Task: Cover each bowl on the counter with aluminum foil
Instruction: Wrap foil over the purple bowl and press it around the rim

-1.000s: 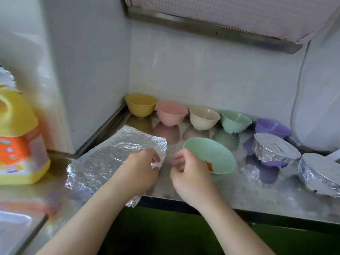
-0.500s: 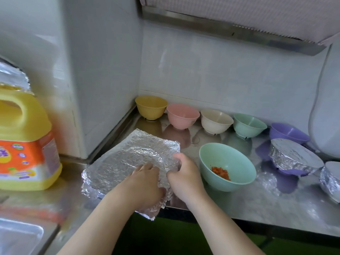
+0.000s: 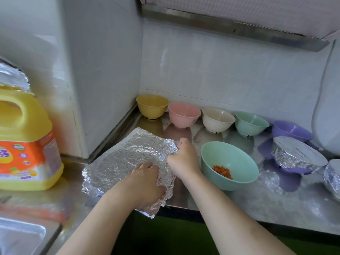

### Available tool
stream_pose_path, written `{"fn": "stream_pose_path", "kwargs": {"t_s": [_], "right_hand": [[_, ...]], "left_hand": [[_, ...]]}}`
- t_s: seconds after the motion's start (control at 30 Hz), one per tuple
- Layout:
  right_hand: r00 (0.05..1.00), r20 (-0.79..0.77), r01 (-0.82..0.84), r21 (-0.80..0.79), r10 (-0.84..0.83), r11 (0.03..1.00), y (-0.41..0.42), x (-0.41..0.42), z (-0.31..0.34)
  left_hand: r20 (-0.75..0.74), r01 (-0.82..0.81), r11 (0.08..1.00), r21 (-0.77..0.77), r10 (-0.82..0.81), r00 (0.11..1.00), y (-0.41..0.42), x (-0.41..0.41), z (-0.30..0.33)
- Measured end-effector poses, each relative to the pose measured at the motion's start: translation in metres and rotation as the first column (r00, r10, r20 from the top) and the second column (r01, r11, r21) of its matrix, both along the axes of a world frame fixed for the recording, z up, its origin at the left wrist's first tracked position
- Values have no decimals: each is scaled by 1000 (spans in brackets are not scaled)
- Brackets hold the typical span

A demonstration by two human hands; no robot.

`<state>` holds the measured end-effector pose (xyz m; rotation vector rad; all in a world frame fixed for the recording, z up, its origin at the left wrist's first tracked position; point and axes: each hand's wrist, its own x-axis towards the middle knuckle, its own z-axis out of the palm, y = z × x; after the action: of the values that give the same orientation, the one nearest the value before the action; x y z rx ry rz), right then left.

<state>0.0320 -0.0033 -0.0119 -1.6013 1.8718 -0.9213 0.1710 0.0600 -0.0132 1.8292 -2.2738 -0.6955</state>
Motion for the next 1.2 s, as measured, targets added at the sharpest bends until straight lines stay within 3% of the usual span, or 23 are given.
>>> {"fn": "stream_pose_path", "kwargs": {"t_s": [0.23,0.43,0.7,0.9,1.03,1.2], "right_hand": [[991,116,65,72,-73,995,3,2,2],[999,43,-34,105,29,994,17,1,13],[979,197,-26,-131,51,991,21,-21,36],[977,209,26,-272,33,962,32,-68,60],[968,248,30,-231,29,973,53,-115,75],[970,241,52,-139,-18,989,65,-164,77]], "left_hand": [[-16,3,1000,8,-3,1000,-1,2,0],[-96,-71,997,-31,68,993,-2,3,0],[-336,-290,926,-241,201,920,1,6,32],[-378,-365,880,-304,241,894,9,17,57],[-473,-459,865,-201,325,819,8,5,62],[-733,-456,890,2,311,605,3,-35,57]]}}
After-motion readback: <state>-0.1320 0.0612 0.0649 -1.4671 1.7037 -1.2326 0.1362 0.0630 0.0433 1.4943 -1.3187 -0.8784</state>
